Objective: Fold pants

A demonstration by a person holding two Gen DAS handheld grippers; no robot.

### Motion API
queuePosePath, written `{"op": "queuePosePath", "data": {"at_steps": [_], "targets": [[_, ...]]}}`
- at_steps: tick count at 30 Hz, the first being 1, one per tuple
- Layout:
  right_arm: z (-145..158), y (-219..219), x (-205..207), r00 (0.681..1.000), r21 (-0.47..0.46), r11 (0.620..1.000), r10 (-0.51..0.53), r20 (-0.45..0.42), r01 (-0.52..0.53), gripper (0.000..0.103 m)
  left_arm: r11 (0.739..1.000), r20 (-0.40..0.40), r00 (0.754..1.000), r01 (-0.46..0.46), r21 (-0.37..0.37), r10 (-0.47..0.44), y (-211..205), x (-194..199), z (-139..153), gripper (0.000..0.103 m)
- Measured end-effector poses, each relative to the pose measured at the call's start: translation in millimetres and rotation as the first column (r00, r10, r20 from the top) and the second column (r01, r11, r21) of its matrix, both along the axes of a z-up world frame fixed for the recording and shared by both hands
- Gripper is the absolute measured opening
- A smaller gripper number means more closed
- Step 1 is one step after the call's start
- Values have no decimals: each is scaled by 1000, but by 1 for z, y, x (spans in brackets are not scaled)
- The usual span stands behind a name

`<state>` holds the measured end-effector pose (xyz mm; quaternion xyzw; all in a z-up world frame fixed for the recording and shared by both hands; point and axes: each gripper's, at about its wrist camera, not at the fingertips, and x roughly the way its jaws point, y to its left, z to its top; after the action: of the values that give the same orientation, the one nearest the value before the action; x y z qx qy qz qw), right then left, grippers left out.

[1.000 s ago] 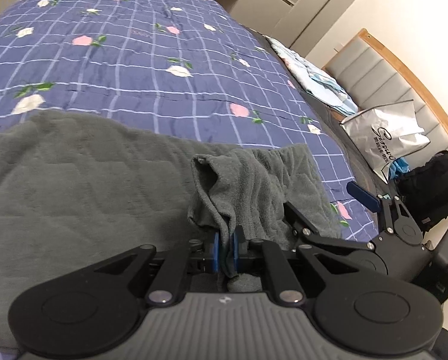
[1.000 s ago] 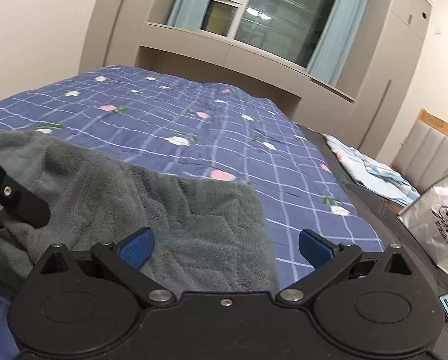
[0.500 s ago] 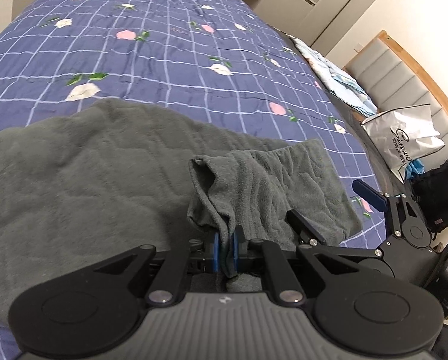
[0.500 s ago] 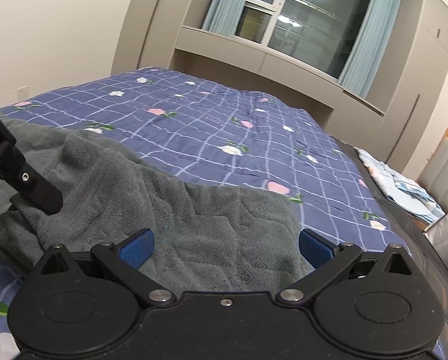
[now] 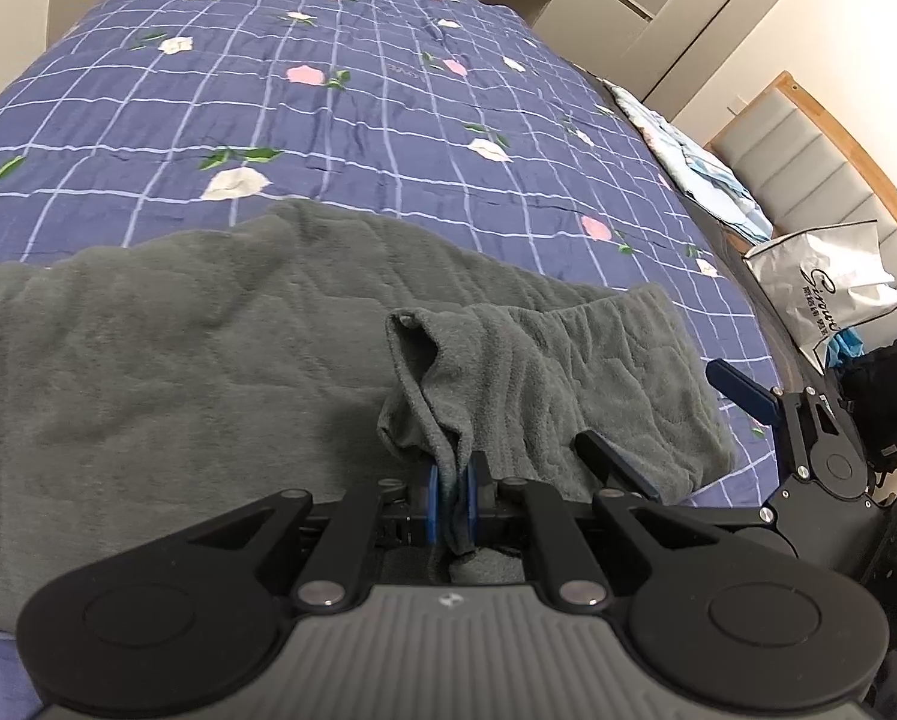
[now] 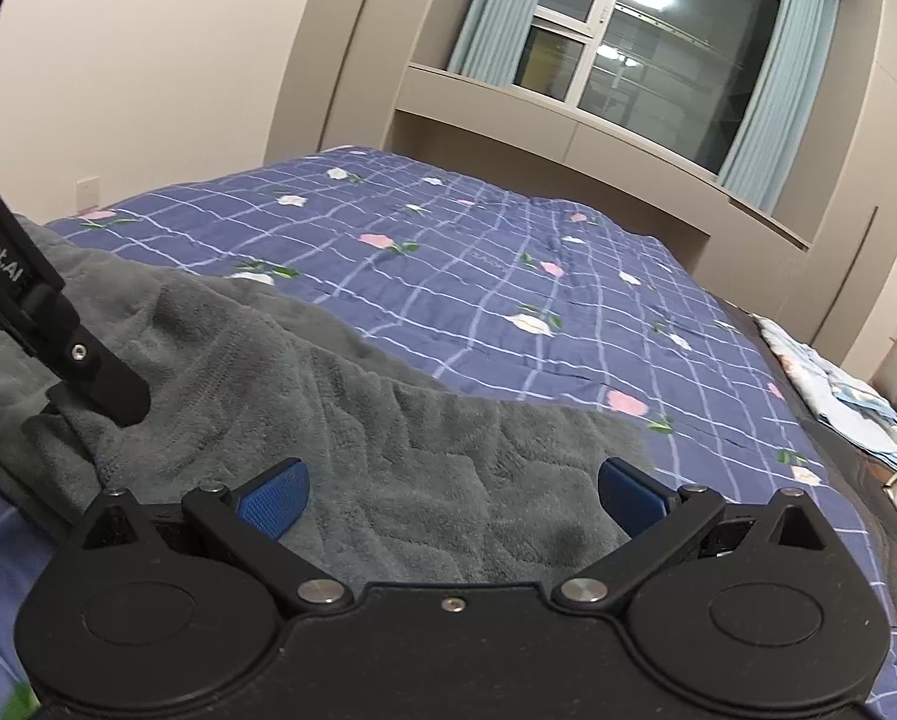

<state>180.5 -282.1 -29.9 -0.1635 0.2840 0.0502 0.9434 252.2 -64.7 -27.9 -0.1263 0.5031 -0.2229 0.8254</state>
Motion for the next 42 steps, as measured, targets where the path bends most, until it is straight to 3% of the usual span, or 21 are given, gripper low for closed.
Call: {"op": "queuePosePath", "data": {"at_steps": [9, 12, 17, 20, 22, 26, 28, 30, 31, 34, 36, 42], "targets": [[-12, 19, -1, 1000, 28, 1000, 12, -21, -11, 102, 1000, -28, 1000, -8, 8, 8, 11, 3, -16, 9], [-15, 19, -4, 1000, 36, 999, 6, -20, -5, 102, 1000, -39, 999, -17, 6, 17, 13, 3, -22, 15], [-8, 14, -20, 1000, 74, 997, 2, 20, -3, 102, 995, -43, 995, -93, -35, 92, 29, 8, -18, 64], [0, 19, -32, 999, 113, 993, 28, 38, -33, 102, 991, -23, 991, -131, -34, 130, 39, 9, -11, 77], [3, 27, -40, 996, 130, 988, 75, 43, -80, 97, 987, -2, 987, -161, -26, 161, 45, 7, -4, 86], [3, 50, -48, 983, 154, 971, 184, 22, -185, 74, 975, 39, 974, -221, -4, 221, 56, 0, 10, 97], [1, 63, -49, 973, 154, 961, 231, 8, -229, 64, 969, 65, 967, -247, 22, 245, 62, -5, 15, 99], [-1, 73, -50, 965, 145, 955, 261, -7, -257, 45, 964, 89, 962, -262, 50, 256, 66, -11, 19, 101], [-3, 78, -50, 963, 139, 954, 270, -15, -266, 43, 960, 105, 959, -272, 63, 264, 69, -15, 20, 102], [-6, 87, -49, 965, 114, 960, 261, -30, -256, 32, 951, 132, 950, -296, 88, 284, 78, -24, 22, 102], [-6, 86, -49, 971, 116, 966, 236, -32, -231, 17, 947, 135, 946, -308, 96, 294, 84, -30, 19, 102], [8, 78, -55, 968, 150, 959, 248, -41, -239, 12, 944, 105, 944, -321, 80, 312, 95, -37, 11, 102]]}}
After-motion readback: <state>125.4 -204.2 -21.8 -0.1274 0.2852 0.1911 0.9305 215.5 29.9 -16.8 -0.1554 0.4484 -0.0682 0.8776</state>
